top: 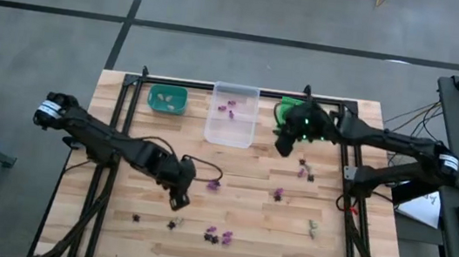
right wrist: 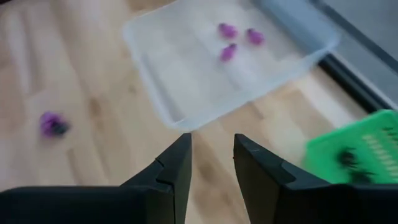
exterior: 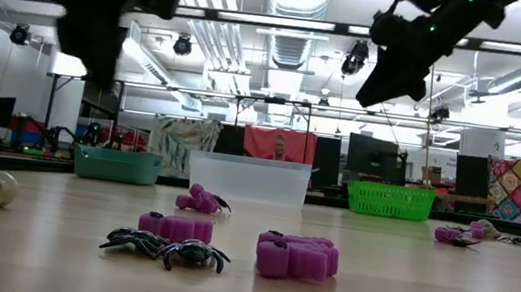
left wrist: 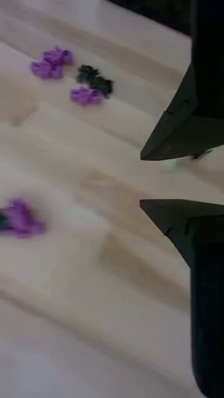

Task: Sort Halloween decoration
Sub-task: Put the white skull toy into the light blue bin

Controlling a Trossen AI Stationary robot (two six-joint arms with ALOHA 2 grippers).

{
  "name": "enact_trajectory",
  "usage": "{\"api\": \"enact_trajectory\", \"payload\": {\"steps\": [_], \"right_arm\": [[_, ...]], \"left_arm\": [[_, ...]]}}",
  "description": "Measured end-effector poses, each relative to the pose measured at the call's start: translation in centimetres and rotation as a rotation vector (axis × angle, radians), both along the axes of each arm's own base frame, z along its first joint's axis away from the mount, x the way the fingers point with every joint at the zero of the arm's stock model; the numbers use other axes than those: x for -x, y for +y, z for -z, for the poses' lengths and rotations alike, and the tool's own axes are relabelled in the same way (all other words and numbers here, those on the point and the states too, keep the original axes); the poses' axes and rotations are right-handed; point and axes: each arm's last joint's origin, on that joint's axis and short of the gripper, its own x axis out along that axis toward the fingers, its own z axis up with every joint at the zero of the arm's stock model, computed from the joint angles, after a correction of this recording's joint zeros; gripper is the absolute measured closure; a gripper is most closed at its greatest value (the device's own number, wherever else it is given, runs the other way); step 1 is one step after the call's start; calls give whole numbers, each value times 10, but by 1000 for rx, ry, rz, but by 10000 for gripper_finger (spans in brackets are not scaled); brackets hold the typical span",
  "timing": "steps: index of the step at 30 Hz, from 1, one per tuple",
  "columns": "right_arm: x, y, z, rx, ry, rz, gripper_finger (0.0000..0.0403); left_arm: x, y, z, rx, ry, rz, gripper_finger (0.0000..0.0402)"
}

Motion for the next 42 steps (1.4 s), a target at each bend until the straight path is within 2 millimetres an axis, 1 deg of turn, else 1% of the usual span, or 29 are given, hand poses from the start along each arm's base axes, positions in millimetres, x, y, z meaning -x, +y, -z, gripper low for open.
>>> {"api": "enact_trajectory", "payload": {"steps": [4, 7, 10, 14, 17, 21, 28, 31, 36, 42], "right_arm": [[-2, 19, 4, 6, -20, -76, 302], [-4, 29, 5, 10, -37, -120, 307], [-5, 36, 6, 9, -34, -149, 310], [-7, 39, 6, 12, -37, -164, 312], [-8, 38, 5, 25, -54, -166, 310], [-10, 38, 3, 44, -73, -177, 311], [-10, 38, 3, 57, -74, -189, 313], [-10, 38, 3, 65, -72, -196, 310], [-10, 38, 3, 68, -71, -201, 313], [-10, 38, 3, 69, -70, -202, 315]], "left_arm": [[8, -16, -2, 52, 55, -95, 309], [14, -28, -4, 101, 82, -163, 309], [21, -39, -5, 148, 122, -245, 309], [23, -53, 4, 181, 177, -361, 309], [16, -63, 9, 179, 201, -386, 310], [-1, -74, 11, 156, 212, -363, 313], [-26, -88, 19, 7, 315, -312, 317], [-34, -92, 19, -50, 313, -309, 317], [-39, -92, 23, -75, 306, -313, 311], [-40, -92, 34, -63, 284, -324, 271]]}}
